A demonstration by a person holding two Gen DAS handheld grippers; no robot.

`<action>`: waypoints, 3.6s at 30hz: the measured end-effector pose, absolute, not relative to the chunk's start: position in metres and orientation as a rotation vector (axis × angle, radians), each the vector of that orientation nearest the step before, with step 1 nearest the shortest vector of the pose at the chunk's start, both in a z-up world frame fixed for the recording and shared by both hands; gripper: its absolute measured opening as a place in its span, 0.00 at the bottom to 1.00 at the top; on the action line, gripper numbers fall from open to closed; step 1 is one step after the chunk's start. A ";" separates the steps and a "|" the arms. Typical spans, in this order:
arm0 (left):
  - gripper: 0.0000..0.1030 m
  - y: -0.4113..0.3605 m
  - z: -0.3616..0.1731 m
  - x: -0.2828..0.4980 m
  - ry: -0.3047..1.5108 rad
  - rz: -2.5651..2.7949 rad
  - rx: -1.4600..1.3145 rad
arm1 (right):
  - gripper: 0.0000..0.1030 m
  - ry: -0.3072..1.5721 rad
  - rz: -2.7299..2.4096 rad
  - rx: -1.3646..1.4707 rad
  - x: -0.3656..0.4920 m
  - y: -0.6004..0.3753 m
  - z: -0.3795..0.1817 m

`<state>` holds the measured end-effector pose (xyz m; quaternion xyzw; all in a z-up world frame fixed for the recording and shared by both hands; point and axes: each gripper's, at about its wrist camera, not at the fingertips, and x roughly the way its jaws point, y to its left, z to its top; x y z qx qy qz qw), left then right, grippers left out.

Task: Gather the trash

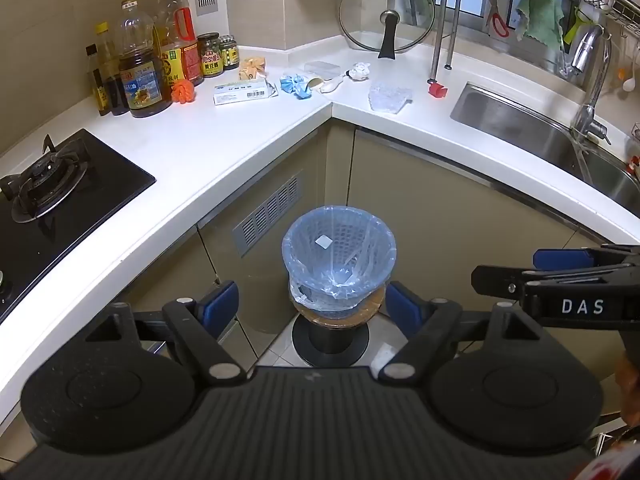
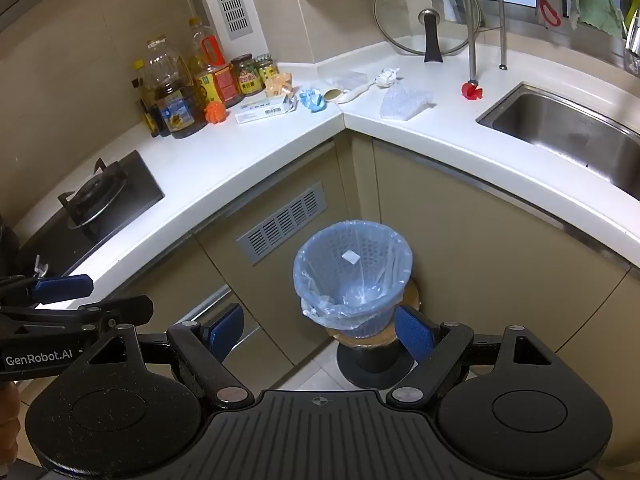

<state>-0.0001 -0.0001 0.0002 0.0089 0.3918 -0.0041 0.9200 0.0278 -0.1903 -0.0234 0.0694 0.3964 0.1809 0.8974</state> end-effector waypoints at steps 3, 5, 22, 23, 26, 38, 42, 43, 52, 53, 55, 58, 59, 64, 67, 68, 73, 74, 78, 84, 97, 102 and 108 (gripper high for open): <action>0.77 0.000 0.000 0.000 0.808 -0.010 0.014 | 0.80 0.820 0.372 0.141 0.028 -0.191 -0.024; 0.77 0.000 0.000 0.000 0.806 -0.011 0.012 | 0.80 0.818 0.374 0.142 0.027 -0.191 -0.024; 0.77 0.000 0.008 0.000 0.797 -0.014 0.015 | 0.80 0.813 0.376 0.144 0.027 -0.194 -0.023; 0.77 0.000 0.007 0.000 0.797 -0.013 0.014 | 0.80 0.812 0.376 0.144 0.026 -0.195 -0.022; 0.77 0.000 0.008 -0.001 0.796 -0.012 0.016 | 0.80 0.811 0.376 0.144 0.027 -0.195 -0.022; 0.77 0.001 0.007 -0.001 0.793 -0.012 0.017 | 0.80 0.809 0.378 0.145 0.028 -0.197 -0.026; 0.77 0.000 0.014 0.001 0.794 -0.010 0.016 | 0.80 0.810 0.380 0.145 0.034 -0.198 -0.015; 0.77 -0.001 0.018 0.002 0.794 -0.008 0.015 | 0.80 0.809 0.379 0.146 0.033 -0.198 -0.017; 0.77 0.000 0.021 0.008 0.793 -0.003 0.012 | 0.80 0.807 0.383 0.143 0.035 -0.200 -0.020; 0.77 0.000 0.021 0.009 0.794 -0.003 0.011 | 0.80 0.808 0.384 0.143 0.036 -0.200 -0.019; 0.77 0.000 0.021 0.010 0.793 -0.001 0.012 | 0.80 0.807 0.384 0.144 0.034 -0.199 -0.021; 0.77 0.000 0.018 0.012 0.793 0.005 0.012 | 0.80 0.806 0.390 0.141 0.038 -0.201 -0.021; 0.77 0.000 0.018 0.013 0.792 0.007 0.011 | 0.80 0.805 0.392 0.140 0.038 -0.200 -0.021; 0.77 -0.003 0.015 0.012 0.787 0.017 0.010 | 0.80 0.805 0.399 0.138 0.042 -0.199 -0.021; 0.77 -0.004 0.014 0.013 0.785 0.022 0.009 | 0.80 0.802 0.404 0.136 0.043 -0.200 -0.022; 0.77 -0.004 0.014 0.013 0.784 0.024 0.008 | 0.80 0.800 0.405 0.136 0.042 -0.200 -0.023; 0.77 -0.005 0.013 0.015 0.784 0.026 0.006 | 0.80 0.802 0.408 0.133 0.046 -0.200 -0.023; 0.77 -0.005 0.013 0.016 0.785 0.027 0.005 | 0.80 0.802 0.410 0.133 0.046 -0.200 -0.023; 0.77 -0.007 0.012 0.019 0.786 0.033 0.004 | 0.80 0.805 0.415 0.129 0.049 -0.201 -0.023; 0.77 -0.008 0.011 0.024 0.789 0.038 0.003 | 0.80 0.806 0.422 0.125 0.054 -0.202 -0.024; 0.77 -0.016 0.008 0.047 0.803 0.069 -0.010 | 0.80 0.822 0.453 0.115 0.078 -0.203 -0.025; 0.77 -0.017 0.006 0.059 0.807 0.095 -0.020 | 0.80 0.824 0.474 0.111 0.097 -0.207 -0.027; 0.77 -0.018 0.004 0.076 0.804 0.137 -0.046 | 0.80 0.796 0.494 0.119 0.123 -0.218 -0.032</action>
